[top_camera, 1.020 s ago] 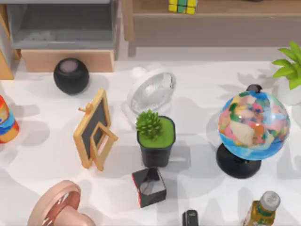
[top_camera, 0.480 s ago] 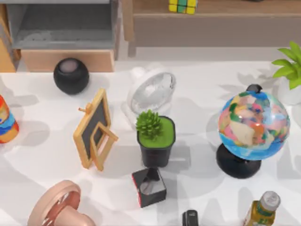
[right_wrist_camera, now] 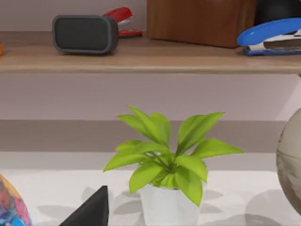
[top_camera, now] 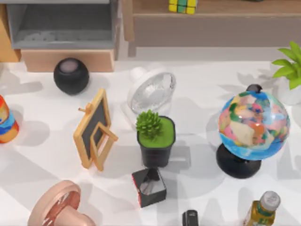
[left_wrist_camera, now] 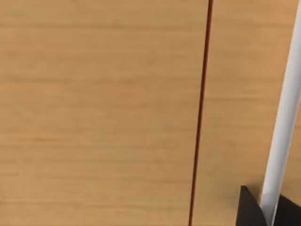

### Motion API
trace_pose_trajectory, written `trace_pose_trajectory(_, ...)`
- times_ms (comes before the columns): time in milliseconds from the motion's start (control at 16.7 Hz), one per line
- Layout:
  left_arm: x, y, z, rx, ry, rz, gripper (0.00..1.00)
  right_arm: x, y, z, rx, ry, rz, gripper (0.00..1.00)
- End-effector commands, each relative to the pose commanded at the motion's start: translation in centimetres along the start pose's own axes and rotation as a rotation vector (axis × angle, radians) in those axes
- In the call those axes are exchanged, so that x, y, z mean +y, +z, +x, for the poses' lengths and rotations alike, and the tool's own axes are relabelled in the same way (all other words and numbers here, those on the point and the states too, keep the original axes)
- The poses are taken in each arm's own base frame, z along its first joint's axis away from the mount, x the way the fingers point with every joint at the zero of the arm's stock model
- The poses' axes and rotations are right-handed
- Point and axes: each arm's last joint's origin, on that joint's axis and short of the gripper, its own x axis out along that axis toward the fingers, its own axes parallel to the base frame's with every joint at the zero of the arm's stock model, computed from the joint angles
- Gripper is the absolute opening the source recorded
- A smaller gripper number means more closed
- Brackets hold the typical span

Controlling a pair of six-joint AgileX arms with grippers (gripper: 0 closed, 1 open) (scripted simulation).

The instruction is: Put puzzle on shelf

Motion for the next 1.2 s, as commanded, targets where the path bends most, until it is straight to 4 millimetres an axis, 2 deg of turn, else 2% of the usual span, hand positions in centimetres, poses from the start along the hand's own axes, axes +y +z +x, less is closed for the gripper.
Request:
trace_pose_trajectory(60,0.0,0.0,0.0,0.0,0.0,0.0,0.0,0.0,0.0,0.0,0.0,0.0,0.0,1.0)
trace_pose_trajectory(840,0.0,0.0,0.0,0.0,0.0,0.0,0.98,0.0,0.0,0.0,0.0,0.0,0.0,1.0)
trace_pose_trajectory(1200,0.0,0.0,0.0,0.0,0.0,0.0,1.0,0.0,0.0,0.0,0.0,0.0,0.0,1.0)
